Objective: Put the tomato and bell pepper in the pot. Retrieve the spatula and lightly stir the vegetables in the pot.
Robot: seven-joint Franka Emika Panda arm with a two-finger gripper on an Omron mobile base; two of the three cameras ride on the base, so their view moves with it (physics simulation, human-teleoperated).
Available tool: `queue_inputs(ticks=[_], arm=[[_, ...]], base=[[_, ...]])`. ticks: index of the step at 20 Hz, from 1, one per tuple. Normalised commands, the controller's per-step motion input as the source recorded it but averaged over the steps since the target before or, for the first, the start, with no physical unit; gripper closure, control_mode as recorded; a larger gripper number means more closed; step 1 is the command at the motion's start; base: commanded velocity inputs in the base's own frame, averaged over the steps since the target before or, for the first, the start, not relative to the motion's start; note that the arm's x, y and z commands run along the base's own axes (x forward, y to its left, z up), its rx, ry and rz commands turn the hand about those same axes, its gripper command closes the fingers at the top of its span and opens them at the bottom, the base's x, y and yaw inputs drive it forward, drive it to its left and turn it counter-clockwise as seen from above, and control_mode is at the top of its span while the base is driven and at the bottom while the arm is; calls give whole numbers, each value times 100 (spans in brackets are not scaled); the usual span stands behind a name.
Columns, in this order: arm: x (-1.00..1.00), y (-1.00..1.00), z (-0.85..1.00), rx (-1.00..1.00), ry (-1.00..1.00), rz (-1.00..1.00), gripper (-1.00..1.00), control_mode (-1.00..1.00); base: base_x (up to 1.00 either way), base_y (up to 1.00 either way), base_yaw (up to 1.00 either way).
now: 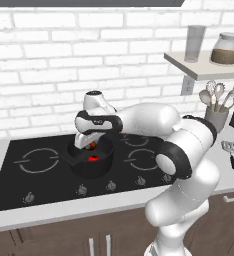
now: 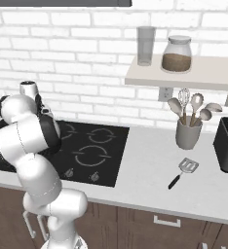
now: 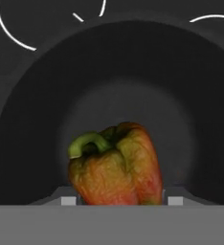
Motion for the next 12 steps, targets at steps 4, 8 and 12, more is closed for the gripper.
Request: queue_inputs(ticks=[4,8,12], arm=[[22,36,-41,-1,0,0,100,-100],[41,11,-16,0,1,0,100,-100],[37,0,-12,0,1,0,100,-100]], base=[[0,0,0],[0,0,0],[0,0,0]])
